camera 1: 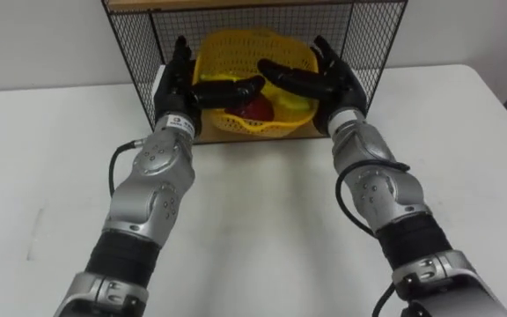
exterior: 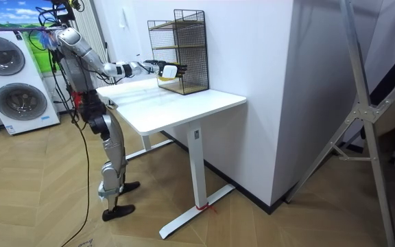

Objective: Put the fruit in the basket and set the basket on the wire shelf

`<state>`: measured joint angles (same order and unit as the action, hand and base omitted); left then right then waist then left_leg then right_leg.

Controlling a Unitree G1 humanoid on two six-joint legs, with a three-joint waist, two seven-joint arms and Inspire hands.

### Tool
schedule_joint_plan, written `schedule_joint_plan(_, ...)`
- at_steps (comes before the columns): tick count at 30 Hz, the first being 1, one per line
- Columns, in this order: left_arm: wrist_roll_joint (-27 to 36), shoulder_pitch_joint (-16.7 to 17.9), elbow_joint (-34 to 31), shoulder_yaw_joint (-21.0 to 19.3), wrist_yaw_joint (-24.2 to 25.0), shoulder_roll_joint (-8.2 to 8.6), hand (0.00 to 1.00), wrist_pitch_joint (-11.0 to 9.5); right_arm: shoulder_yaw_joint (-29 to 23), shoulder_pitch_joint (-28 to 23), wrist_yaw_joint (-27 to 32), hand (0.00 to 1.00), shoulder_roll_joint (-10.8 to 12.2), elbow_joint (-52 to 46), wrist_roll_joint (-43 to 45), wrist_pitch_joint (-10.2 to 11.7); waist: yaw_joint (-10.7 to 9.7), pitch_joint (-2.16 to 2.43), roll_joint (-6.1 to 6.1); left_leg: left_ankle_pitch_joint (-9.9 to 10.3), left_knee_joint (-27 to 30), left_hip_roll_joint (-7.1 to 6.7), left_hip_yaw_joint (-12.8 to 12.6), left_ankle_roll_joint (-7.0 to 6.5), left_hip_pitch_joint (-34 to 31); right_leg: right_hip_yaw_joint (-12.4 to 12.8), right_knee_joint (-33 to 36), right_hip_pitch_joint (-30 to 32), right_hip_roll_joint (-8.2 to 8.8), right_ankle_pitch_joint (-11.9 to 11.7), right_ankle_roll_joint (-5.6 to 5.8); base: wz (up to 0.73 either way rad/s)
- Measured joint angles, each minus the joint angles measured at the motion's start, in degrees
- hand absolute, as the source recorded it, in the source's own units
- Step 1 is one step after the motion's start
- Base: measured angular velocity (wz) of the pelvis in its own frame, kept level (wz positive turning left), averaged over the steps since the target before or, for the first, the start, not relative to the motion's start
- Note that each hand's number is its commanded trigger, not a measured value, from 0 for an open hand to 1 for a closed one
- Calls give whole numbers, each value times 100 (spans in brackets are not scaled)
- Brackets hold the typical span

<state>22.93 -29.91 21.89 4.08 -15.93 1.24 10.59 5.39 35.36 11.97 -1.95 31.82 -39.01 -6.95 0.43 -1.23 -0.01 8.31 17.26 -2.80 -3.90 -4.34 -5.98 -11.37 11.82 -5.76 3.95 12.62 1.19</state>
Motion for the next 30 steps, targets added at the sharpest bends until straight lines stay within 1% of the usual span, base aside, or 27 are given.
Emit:
schedule_joint_plan(2,0,-95,0,-67,-32,34,0,59,-36,258,7,0,-4,228,1,-37,-1,0,0,0,0,-1,-2,0,-4,0,0,2,1,-3,2,0)
schedule_joint_plan(4,5,-221,1,-119,-82,31,0,81,-58,505,7,0,-11,379,-46,-50,2,0,-1,0,0,-8,3,0,9,-11,-7,-14,7,-7,8,0)
schedule_joint_plan(9,161,-373,153,-178,-136,23,0,117,-98,617,4,0,-24,612,-280,-71,10,-2,-4,0,-2,-19,28,-1,97,-45,-26,-106,15,-9,12,1)
schedule_joint_plan(11,244,-488,366,-229,-134,22,0,205,-116,619,3,0,-19,732,-340,-76,14,-2,-4,0,5,-18,42,0,84,-51,-26,-104,8,-9,12,0)
schedule_joint_plan(12,265,-540,504,-286,-132,19,0,266,-122,624,-1,0,-16,826,-345,-116,14,-1,-3,-1,11,-16,42,0,84,-59,-23,-106,7,-9,11,0)
schedule_joint_plan(16,471,-565,905,-320,-99,32,0,354,-220,625,-7,0,-11,1144,-346,-263,-3,1,1,-1,30,-18,76,-1,65,-108,-14,-109,6,-14,7,3)
schedule_joint_plan(18,574,-565,977,-326,-100,29,0,443,-227,625,-6,0,-16,1257,-356,-281,-2,3,4,-1,28,-17,84,-1,57,-128,-11,-105,5,-14,6,4)
schedule_joint_plan(19,581,-565,1046,-324,-100,25,0,448,-225,625,-5,0,-15,1299,-386,-316,-5,7,11,-1,27,-18,84,-1,65,-129,-12,-115,6,-14,6,0)
schedule_joint_plan(21,583,-565,1167,-324,-83,15,0,446,-226,625,-12,0,-17,1362,-400,-317,-4,8,14,-4,24,-24,84,-5,99,-123,-17,-151,11,-14,6,0)
schedule_joint_plan(25,663,-564,1618,-328,58,-38,0,447,-222,628,-101,0,-26,1525,-396,-317,-16,3,24,-6,-7,-30,83,-5,161,-121,-26,-201,17,-13,8,0)
schedule_joint_plan(28,656,-566,1751,-328,134,-48,0,437,-227,628,-202,0,-64,1599,-390,-317,-33,7,36,-5,-8,-28,83,-5,156,-121,-23,-199,14,-13,8,0)
schedule_joint_plan(30,687,-566,1853,-328,209,-102,0,416,-226,628,-261,0,-65,1688,-398,-317,-41,14,65,-5,-9,-31,84,-5,169,-120,-21,-213,13,-13,8,0)
